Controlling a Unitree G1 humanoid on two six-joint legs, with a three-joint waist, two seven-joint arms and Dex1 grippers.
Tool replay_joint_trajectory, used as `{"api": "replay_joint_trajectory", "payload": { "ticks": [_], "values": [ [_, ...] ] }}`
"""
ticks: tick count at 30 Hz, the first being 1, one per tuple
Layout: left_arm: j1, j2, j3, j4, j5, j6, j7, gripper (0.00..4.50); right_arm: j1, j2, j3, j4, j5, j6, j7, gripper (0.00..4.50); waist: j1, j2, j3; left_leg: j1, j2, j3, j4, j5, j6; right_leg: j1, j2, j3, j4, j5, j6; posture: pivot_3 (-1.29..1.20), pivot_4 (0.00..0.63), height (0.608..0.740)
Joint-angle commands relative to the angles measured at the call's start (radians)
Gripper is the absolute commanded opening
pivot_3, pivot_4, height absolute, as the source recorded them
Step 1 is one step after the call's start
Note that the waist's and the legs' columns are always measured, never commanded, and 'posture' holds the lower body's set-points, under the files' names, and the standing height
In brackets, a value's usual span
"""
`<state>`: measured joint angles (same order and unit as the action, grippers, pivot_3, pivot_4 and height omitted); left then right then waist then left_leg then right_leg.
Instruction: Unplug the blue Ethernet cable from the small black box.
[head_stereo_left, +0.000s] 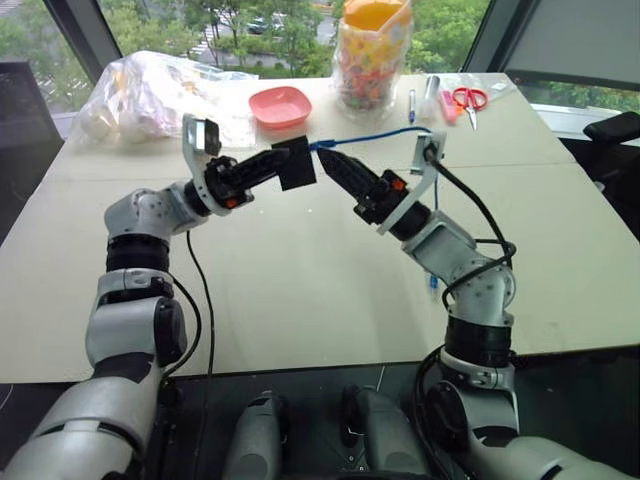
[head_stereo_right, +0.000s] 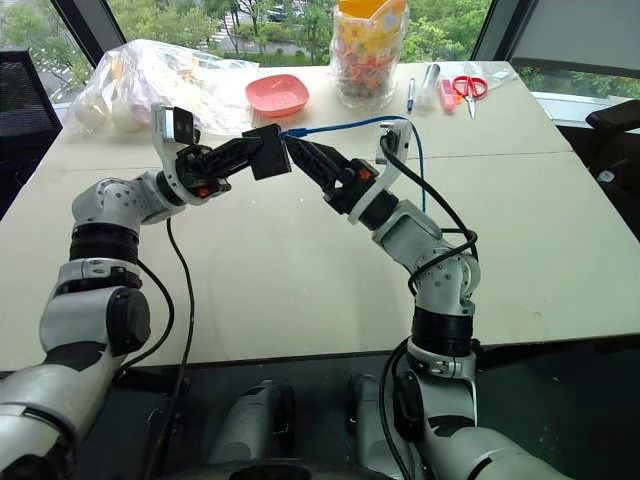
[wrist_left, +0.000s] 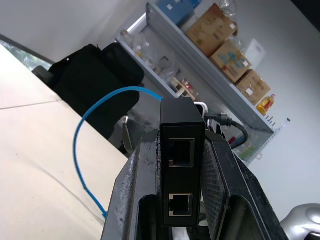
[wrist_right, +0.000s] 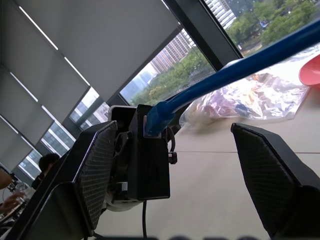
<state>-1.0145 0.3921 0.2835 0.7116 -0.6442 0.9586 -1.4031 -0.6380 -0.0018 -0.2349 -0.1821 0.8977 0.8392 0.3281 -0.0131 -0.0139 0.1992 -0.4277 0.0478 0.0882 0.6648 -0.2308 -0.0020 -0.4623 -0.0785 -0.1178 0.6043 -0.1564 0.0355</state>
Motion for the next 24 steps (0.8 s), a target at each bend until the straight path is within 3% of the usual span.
{"api": "replay_joint_trajectory", "payload": {
  "ticks": [1,11,14,20,24],
  "values": [
    [0.000,0.000,0.001,-0.040,-0.031,0.007,0.016,0.46,-0.021,0.002,0.016,-0.044,0.026,-0.024,-0.008,3.80,-0.001,0.000,0.000,0.000,0.000,0.000,0.000,0.000,0.000,0.000,0.000,0.000,0.000,0.000,0.000,0.00,0.150,0.740],
    [0.019,-0.009,0.005,-0.072,-0.060,0.019,0.046,0.46,-0.025,-0.015,0.040,-0.024,0.035,-0.044,-0.004,3.80,-0.002,0.000,0.000,0.000,0.000,0.000,0.000,0.000,0.000,0.000,0.000,0.000,0.000,0.000,0.000,0.00,0.150,0.740],
    [0.026,-0.010,0.006,-0.079,-0.068,0.020,0.056,0.46,-0.024,-0.014,0.050,-0.018,0.032,-0.050,-0.002,2.98,-0.002,0.000,0.000,0.000,0.000,0.000,0.000,0.000,0.000,0.000,0.000,0.000,0.000,0.000,0.000,0.00,0.150,0.740],
    [0.035,-0.012,0.008,-0.094,-0.085,0.024,0.074,0.46,-0.022,-0.003,0.055,-0.006,0.051,-0.055,-0.006,0.05,-0.002,0.000,0.000,0.000,0.000,0.000,0.000,0.000,0.000,0.000,0.000,0.000,-0.001,0.000,0.000,0.00,0.150,0.740],
    [0.036,-0.009,0.009,-0.092,-0.092,0.018,0.083,0.46,-0.021,-0.006,0.054,0.000,0.070,-0.052,-0.001,0.05,-0.001,0.000,0.000,0.000,0.000,-0.001,0.000,0.000,0.000,0.000,0.000,0.000,-0.001,0.000,0.000,0.00,0.150,0.740]
  ]
}}
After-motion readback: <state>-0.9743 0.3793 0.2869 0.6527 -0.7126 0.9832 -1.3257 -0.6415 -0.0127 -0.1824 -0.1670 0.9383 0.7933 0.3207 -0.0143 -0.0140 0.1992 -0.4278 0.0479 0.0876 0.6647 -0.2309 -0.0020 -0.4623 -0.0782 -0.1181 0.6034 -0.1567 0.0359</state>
